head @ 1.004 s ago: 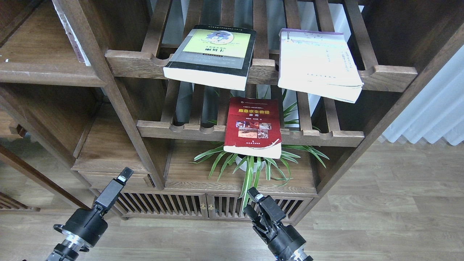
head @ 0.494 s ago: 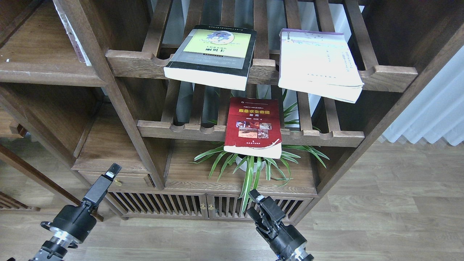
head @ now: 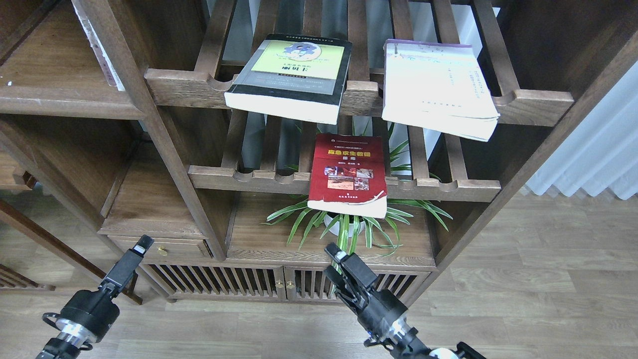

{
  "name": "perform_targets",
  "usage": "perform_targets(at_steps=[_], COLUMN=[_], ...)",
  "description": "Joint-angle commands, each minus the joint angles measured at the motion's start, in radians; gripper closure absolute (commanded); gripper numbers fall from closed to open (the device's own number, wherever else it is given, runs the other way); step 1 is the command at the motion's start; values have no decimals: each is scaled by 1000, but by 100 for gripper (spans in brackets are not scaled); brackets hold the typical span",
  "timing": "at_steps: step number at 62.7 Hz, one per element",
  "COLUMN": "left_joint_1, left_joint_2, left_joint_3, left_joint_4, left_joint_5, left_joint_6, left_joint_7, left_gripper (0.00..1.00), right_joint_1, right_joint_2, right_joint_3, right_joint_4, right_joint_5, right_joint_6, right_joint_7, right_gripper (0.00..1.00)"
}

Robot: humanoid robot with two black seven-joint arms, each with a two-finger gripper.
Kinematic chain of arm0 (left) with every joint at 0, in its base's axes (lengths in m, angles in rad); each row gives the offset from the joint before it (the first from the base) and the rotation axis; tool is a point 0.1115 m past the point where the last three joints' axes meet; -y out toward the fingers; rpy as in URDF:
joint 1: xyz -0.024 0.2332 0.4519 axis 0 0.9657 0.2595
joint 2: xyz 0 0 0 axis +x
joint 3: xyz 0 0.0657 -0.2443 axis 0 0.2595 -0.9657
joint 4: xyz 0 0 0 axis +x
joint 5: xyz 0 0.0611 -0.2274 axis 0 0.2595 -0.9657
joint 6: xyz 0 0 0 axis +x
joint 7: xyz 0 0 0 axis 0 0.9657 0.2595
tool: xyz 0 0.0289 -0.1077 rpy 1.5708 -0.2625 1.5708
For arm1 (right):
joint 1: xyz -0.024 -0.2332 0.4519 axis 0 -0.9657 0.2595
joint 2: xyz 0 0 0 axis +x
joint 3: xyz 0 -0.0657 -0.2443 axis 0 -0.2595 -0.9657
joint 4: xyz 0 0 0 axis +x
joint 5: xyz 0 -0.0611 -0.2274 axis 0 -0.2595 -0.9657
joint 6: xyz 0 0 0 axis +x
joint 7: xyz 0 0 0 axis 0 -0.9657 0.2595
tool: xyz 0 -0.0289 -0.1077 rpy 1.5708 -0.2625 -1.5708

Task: Organize books on shelf
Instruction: 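Raise both grippers toward the red book on the middle shelf, then grasp the red book's top edge with the right gripper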

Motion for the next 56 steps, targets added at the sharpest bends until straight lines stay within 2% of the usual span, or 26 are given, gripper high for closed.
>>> perform_targets(at_steps=[1,15,23,31,44,56], left_joint_1=[2,0,-1,-3,-1,-1], left_joint_2=[0,0,0,0,0,0], left_joint_3=[-25,-50,-56,-61,-68,-79], left_joint_4=[8,10,10,10,10,10], left_joint_5=[0,-2,0,-2,0,0], left_joint_6=[0,0,0,0,0,0], left_joint_7=[0,0,0,0,0,0], left_gripper=[0,0,0,0,0,0], right_joint_1=[43,89,127,156,201,232], right_joint_2=[0,0,0,0,0,0], right_joint_3=[-14,-9,-6,-3,0,0], right_joint_4=[-7,-19,-51,-94,-160,-159], right_joint_5=[-9,-3,3,13,29,34], right_joint_6=[0,0,0,0,0,0], right_joint_7=[17,117,158,180,249,272], right_gripper=[0,0,0,0,0,2])
